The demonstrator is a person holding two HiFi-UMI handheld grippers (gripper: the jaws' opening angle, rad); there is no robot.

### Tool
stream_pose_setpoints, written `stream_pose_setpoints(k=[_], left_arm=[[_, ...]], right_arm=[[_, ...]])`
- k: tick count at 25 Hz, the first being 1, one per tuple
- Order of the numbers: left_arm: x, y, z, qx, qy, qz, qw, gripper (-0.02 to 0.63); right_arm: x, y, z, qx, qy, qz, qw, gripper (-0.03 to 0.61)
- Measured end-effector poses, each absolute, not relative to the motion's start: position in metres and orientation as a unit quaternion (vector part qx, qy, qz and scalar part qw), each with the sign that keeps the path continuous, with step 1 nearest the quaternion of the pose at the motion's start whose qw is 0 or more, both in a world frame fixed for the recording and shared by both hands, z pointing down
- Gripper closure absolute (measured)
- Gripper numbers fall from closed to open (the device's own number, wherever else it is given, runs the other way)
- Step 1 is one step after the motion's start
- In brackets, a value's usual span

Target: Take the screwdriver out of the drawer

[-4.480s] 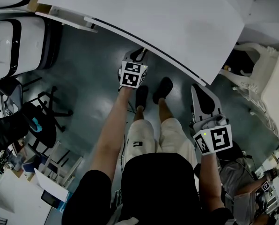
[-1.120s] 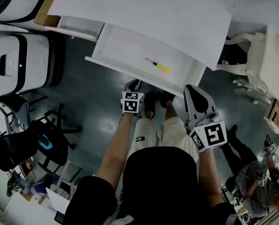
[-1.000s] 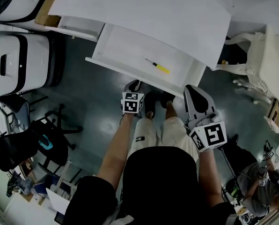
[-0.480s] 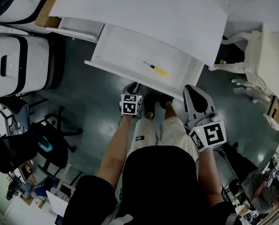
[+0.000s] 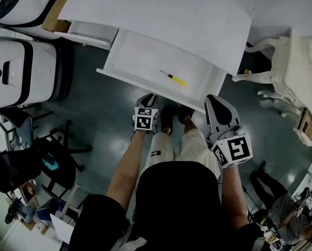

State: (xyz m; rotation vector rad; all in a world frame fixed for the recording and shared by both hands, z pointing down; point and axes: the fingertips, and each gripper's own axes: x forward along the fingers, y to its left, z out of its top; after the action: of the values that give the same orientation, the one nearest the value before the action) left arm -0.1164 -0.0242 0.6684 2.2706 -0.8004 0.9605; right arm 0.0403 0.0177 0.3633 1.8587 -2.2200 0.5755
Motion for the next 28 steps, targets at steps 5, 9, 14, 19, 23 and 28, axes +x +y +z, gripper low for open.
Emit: stream_pose_setpoints(k=[5, 9, 14, 19, 23, 28], left_arm=[[-0.119, -0.020, 0.640, 0.853, -0.300, 0.339, 0.260, 0.531], [-0.116, -0.015, 0.613, 0.863, -0.297, 0.323, 0.249, 0.548], [-0.109, -0.016, 0.577, 0.871, -0.306, 0.298, 0.242, 0.572], [-0.101, -0.021, 0.542, 0.876, -0.320, 0.272, 0.240, 0.584], [-0.095, -0.025, 0.514, 0.877, -0.335, 0.246, 0.243, 0.588], [-0.089, -0.028, 0.490, 0.873, -0.358, 0.221, 0.245, 0.588]], right_arm=[[0.038, 0.020, 0.355, 0.623, -0.754, 0.187, 0.092, 0.557], [0.038, 0.020, 0.353, 0.616, -0.760, 0.186, 0.093, 0.557], [0.038, 0.018, 0.350, 0.605, -0.767, 0.191, 0.094, 0.555], [0.038, 0.011, 0.352, 0.582, -0.783, 0.195, 0.102, 0.549], [0.037, 0.004, 0.359, 0.557, -0.798, 0.199, 0.116, 0.538], [0.034, -0.006, 0.375, 0.519, -0.817, 0.206, 0.143, 0.523]])
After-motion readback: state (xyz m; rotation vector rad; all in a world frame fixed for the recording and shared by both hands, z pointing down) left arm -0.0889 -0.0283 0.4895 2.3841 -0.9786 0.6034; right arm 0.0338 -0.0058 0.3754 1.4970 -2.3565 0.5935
